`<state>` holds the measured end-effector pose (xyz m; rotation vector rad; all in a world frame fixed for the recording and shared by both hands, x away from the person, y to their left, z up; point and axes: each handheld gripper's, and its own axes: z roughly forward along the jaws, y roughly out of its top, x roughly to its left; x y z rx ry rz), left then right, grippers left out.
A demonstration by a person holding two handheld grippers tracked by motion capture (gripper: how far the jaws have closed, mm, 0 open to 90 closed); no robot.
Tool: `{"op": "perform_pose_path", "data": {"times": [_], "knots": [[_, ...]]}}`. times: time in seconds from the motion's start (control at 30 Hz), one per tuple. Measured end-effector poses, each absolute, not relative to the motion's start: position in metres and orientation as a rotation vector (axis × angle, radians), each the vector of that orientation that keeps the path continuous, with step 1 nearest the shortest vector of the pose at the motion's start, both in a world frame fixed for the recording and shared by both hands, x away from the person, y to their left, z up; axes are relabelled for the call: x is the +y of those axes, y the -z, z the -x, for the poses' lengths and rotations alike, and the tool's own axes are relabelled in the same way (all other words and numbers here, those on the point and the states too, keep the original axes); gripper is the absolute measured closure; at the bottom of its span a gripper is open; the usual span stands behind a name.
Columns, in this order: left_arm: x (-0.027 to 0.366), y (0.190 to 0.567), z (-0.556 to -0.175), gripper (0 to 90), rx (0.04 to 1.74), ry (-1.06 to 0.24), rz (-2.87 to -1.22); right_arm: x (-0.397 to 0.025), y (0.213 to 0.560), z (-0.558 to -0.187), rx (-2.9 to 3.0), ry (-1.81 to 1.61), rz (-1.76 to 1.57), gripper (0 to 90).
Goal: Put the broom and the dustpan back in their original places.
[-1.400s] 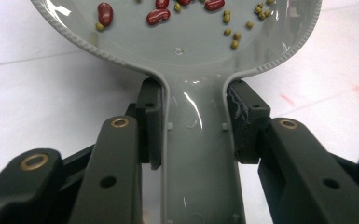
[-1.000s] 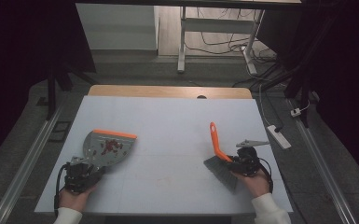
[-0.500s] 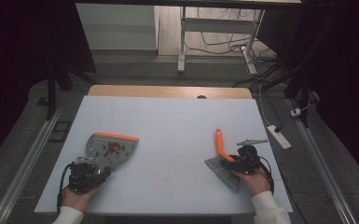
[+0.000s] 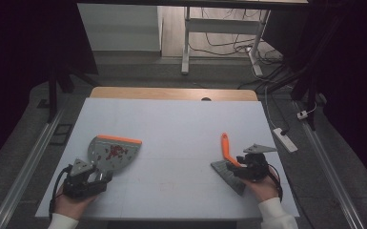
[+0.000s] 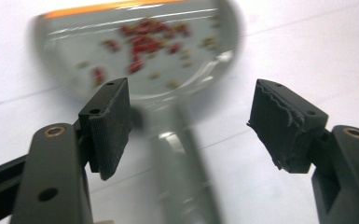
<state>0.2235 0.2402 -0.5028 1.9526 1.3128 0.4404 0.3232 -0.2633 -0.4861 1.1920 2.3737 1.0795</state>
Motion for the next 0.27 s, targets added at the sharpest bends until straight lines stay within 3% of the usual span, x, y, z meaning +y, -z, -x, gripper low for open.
{"op": "perform_pose_path", "data": {"times": [0.27], "knots": [[0.235, 0.504, -0.231, 33.0, 1.221, -0.366, -1.996, -0.252, 0.486, -0.31, 2.445, -1.191, -1.036, 43.5]]}}
